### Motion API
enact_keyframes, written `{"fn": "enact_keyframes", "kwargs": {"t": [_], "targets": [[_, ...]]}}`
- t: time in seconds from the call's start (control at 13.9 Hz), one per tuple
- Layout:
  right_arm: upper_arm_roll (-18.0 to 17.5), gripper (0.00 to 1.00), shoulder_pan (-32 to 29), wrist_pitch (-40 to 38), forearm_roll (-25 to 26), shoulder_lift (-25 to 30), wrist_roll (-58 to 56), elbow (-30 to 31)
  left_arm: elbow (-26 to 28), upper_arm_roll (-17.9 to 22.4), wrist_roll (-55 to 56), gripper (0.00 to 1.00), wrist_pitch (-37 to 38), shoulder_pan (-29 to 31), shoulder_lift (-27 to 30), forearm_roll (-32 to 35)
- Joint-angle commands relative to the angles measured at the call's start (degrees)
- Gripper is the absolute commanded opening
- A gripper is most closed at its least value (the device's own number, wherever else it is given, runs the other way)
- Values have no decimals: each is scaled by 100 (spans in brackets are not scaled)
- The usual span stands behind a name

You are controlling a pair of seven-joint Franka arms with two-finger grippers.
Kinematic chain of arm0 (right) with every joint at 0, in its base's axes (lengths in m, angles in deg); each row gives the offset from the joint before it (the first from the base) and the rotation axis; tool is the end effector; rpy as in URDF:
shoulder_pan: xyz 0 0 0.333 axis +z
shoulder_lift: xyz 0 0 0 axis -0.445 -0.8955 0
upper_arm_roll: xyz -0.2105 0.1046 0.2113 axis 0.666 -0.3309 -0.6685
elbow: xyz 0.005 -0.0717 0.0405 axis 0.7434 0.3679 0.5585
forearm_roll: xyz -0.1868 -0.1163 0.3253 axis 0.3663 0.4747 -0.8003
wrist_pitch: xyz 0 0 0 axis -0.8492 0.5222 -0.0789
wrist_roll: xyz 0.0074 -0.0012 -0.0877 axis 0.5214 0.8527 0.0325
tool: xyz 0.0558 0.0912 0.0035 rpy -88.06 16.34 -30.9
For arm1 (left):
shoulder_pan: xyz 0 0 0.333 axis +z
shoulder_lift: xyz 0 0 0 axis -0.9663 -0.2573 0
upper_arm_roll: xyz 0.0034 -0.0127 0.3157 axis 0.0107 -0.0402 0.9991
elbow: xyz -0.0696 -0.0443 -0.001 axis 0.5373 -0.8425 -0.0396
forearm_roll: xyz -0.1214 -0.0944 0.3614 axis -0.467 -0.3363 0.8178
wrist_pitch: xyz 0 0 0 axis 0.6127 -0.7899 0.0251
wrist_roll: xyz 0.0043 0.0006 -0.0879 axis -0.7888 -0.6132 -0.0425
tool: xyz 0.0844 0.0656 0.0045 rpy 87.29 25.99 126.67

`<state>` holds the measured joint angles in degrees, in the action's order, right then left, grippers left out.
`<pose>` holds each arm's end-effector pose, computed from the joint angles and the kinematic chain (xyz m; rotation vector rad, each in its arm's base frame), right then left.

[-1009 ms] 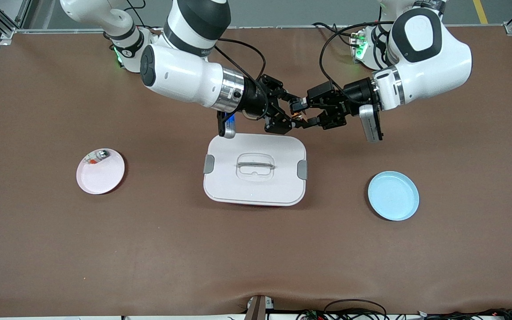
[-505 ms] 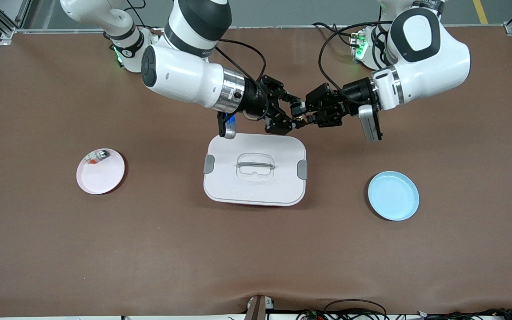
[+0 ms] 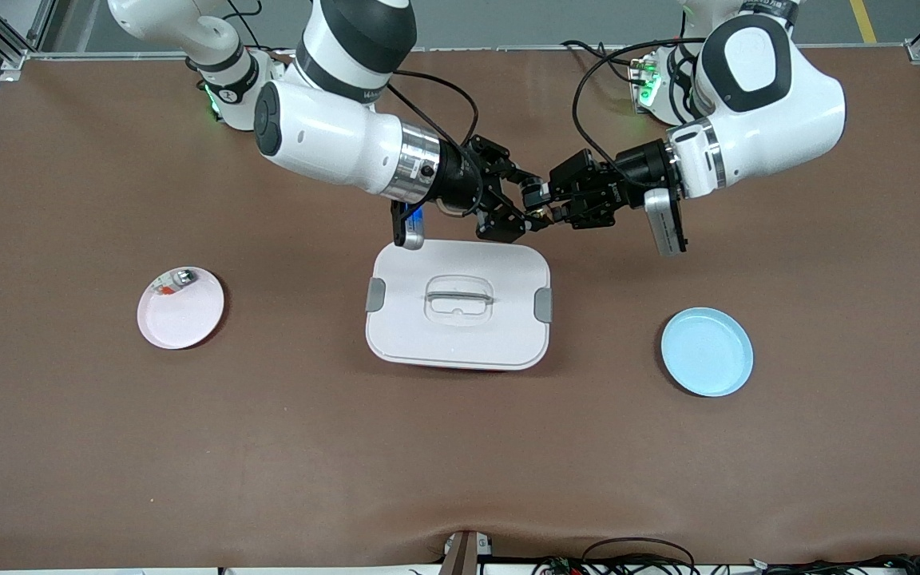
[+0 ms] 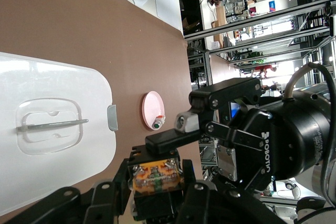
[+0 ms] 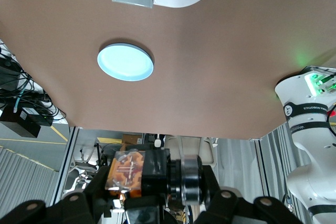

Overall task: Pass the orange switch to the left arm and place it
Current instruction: 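Carry the switch to the blue plate with the left gripper while the right gripper withdraws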

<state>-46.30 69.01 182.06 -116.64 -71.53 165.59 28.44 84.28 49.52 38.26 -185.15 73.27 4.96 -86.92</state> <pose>0.5291 0.4903 0.5311 -1.7756 1.5297 0.8390 0.5035 -0.2675 0.4914 1.9901 -0.0630 0.2180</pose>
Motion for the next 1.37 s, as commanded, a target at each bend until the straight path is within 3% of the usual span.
{"fn": "enact_keyframes", "kwargs": {"t": [0.0, 0.14, 0.58, 1.01, 1.3], "targets": [[61, 100, 74, -40, -98, -60, 109, -185, -24, -50, -166, 0, -85, 50, -56, -30], [61, 100, 74, -40, -98, -60, 109, -185, -42, -41, -166, 0, -93, 50, -56, 92], [70, 100, 65, -49, -98, -51, 92, -194, -235, -6, -148, 0, -102, 252, -187, 1339], [114, 100, -14, -102, 60, 10, 48, -203, -525, 3, -148, 0, -102, 691, -644, 3579], [114, 100, -58, -207, 1104, 115, 13, -211, -868, 3, -148, 0, -32, 938, -1154, 5678]]}}
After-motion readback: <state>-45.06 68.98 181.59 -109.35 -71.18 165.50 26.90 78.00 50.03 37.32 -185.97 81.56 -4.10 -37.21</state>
